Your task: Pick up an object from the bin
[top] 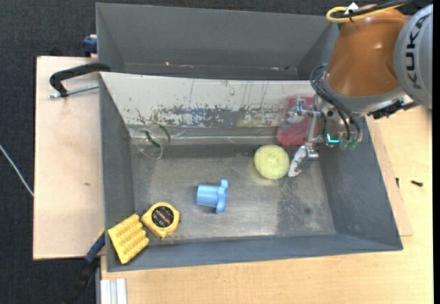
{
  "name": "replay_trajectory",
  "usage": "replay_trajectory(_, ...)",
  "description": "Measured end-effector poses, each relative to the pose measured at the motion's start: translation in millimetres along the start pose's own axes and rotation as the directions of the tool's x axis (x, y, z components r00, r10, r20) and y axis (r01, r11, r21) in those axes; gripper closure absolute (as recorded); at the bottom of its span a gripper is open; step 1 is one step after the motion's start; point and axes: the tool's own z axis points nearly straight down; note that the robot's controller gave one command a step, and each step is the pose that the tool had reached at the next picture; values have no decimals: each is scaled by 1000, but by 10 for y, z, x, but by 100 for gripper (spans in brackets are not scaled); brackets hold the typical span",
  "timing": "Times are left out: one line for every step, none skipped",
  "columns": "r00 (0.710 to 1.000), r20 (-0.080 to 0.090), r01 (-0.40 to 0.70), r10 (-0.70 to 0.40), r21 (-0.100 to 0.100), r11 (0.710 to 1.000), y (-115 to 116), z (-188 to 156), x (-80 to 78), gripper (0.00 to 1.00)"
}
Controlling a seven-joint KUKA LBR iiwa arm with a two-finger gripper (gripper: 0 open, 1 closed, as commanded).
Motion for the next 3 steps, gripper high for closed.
replay_trajectory(1000,8,1,-1,1,1000,1,-41,-18,100)
replay_trajectory(1000,8,1,-1,1,1000,1,-41,-18,100)
replay_trajectory(1000,8,8,-8,1,1000,85,-261,-56,100)
